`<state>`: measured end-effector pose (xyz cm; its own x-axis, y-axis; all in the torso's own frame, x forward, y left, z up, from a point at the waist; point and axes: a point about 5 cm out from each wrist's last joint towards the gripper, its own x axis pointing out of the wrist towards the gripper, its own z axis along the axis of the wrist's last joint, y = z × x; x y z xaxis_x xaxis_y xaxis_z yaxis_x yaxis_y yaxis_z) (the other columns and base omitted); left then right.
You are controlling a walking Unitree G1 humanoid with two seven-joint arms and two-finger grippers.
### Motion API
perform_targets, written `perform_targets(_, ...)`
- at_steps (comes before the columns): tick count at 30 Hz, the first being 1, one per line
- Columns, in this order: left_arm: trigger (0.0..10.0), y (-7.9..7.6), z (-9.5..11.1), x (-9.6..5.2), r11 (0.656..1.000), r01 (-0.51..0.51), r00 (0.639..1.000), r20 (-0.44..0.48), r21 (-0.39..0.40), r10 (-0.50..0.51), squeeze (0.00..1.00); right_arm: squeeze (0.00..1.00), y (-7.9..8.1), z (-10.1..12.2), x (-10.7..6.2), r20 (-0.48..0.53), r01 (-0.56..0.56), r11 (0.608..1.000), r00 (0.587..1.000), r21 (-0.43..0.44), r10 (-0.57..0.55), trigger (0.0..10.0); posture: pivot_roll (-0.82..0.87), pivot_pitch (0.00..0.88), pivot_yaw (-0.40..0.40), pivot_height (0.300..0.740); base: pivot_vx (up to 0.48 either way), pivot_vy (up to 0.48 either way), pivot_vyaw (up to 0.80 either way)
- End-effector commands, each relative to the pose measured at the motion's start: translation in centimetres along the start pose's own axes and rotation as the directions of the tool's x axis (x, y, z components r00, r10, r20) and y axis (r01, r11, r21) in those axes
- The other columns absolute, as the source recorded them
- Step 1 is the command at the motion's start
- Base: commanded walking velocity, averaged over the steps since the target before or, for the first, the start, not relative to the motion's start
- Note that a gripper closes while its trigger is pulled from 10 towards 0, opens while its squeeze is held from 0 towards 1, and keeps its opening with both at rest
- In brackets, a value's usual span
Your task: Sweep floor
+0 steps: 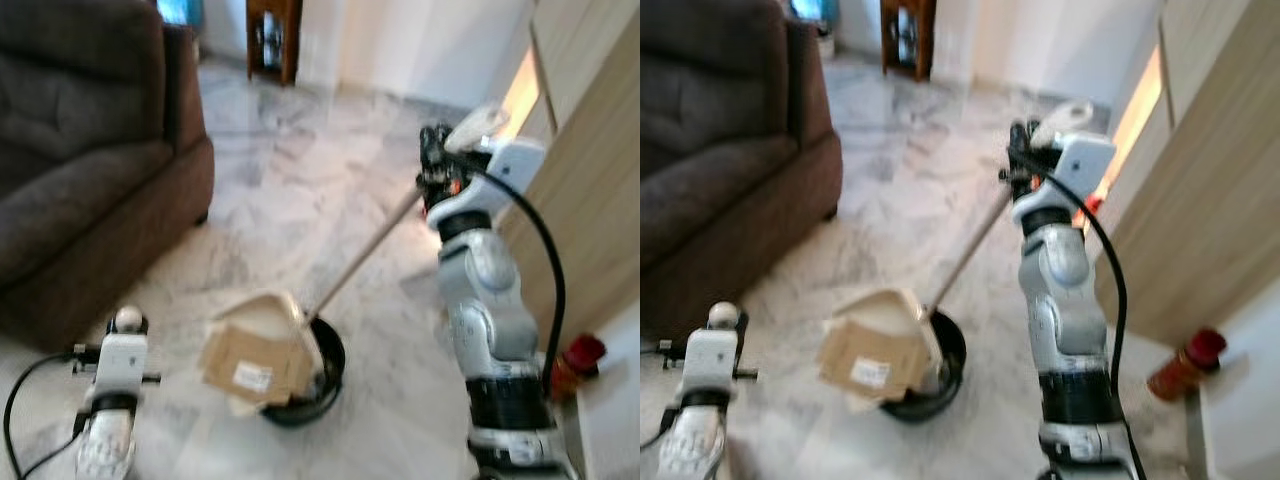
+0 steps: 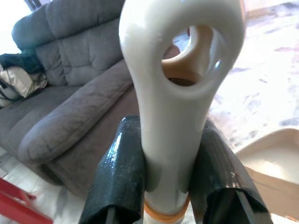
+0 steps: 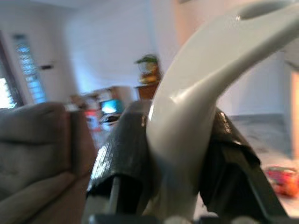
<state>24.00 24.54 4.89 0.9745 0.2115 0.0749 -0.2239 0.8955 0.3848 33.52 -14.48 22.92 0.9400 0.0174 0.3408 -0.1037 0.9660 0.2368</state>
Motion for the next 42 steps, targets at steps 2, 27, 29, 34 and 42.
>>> perform_targets(2, 10.0, 0.6, 0.5, 0.4, 1.0, -0.012, 0.999, 0.032, 0.014, 0.011, 0.0, 0.0, 1.0, 2.3, 0.5, 0.107, -0.038, 0.999, 0.994, 0.003, 0.037, 10.0, 0.11, 0.0, -0.062, 0.74, 0.276, 0.0, 0.0)
perform_targets(27, 10.0, 0.6, 0.5, 0.4, 1.0, -0.018, 0.999, 0.032, 0.012, 0.017, 0.0, 0.0, 1.4, 2.0, 0.4, 0.095, -0.053, 0.999, 0.994, -0.002, 0.053, 10.0, 0.11, 0.0, -0.064, 0.74, 0.276, 0.0, 0.0)
perform_targets(29, 10.0, 0.6, 0.6, 0.4, 1.0, -0.019, 0.999, 0.032, 0.011, 0.018, 0.0, 0.0, 1.4, 2.0, 0.4, 0.096, -0.055, 0.999, 0.994, -0.003, 0.055, 10.0, 0.12, 0.0, -0.063, 0.74, 0.274, 0.0, 0.0)
perform_targets(34, 10.0, 0.6, 0.6, 0.4, 1.0, -0.019, 0.999, 0.033, 0.011, 0.019, 0.0, 0.0, 1.6, 1.9, 0.3, 0.096, -0.059, 0.998, 0.994, -0.001, 0.058, 10.0, 0.12, 0.0, -0.063, 0.74, 0.275, 0.0, 0.0)
perform_targets(42, 10.0, 0.4, 0.6, 0.4, 1.0, -0.014, 0.999, 0.039, 0.008, 0.014, 0.0, 0.0, 2.4, 1.4, 0.0, 0.09, -0.095, 0.994, 0.991, -0.05, 0.099, 10.0, 0.11, 0.0, -0.064, 0.74, 0.165, 0.0, 0.0)
